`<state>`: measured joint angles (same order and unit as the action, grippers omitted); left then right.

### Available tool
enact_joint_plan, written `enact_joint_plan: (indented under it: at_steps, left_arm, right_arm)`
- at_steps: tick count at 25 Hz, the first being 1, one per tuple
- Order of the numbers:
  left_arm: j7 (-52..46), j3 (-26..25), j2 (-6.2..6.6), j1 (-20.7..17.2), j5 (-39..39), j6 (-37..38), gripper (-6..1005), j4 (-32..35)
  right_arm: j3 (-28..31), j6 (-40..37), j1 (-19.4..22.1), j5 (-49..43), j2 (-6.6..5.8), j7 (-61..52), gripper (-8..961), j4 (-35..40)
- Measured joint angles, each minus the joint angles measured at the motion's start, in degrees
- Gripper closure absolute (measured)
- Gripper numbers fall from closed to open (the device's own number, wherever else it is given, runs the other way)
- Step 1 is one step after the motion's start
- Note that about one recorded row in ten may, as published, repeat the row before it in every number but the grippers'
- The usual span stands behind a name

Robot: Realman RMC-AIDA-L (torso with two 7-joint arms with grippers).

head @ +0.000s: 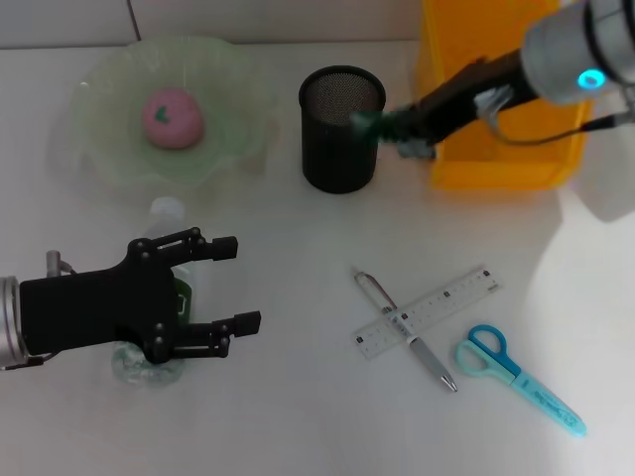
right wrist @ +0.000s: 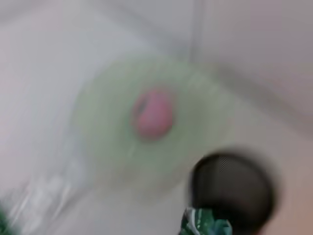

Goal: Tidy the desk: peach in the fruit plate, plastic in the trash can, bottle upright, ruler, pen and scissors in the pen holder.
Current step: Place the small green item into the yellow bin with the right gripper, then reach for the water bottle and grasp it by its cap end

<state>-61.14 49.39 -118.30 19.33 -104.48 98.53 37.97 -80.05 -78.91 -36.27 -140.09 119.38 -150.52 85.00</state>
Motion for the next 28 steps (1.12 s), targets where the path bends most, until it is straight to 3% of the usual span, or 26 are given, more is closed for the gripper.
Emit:
enact_joint_plan:
  at_steps: [5,10,14,18,22,28]
  left_arm:
    - [0.16,0.00,-0.05,0.08,0.00,-0.03,207,0.00]
    - [0.21,0.01,-0.09,0.33,0.01,0.04,211,0.00]
    - [0.22,0.01,-0.09,0.37,0.07,0.19,214,0.00]
    - [0.14,0.00,-0.09,0.52,0.10,0.21,218,0.14]
    - [-0.23,-0.11,-0.07,0.55,0.57,0.20,221,0.32]
    - [-0.46,-0.92,0.08,0.11,1.56,0.65,225,0.59]
  right_arm:
    - [11.23,-0.31,3.81,-0.31,-0.04,0.18,857,10.36]
    - [18.51,4.26,4.85,-1.18,-0.20,1.90,836,7.48]
    - [19.28,10.41,4.31,-3.20,-0.30,3.44,819,-0.34]
    - [19.64,13.87,0.25,-3.22,-0.96,6.03,802,-12.25]
    - [19.66,14.41,-0.58,-3.39,-0.81,6.46,785,-14.56]
    - [19.54,14.31,2.85,-0.29,-0.11,6.60,542,-7.60]
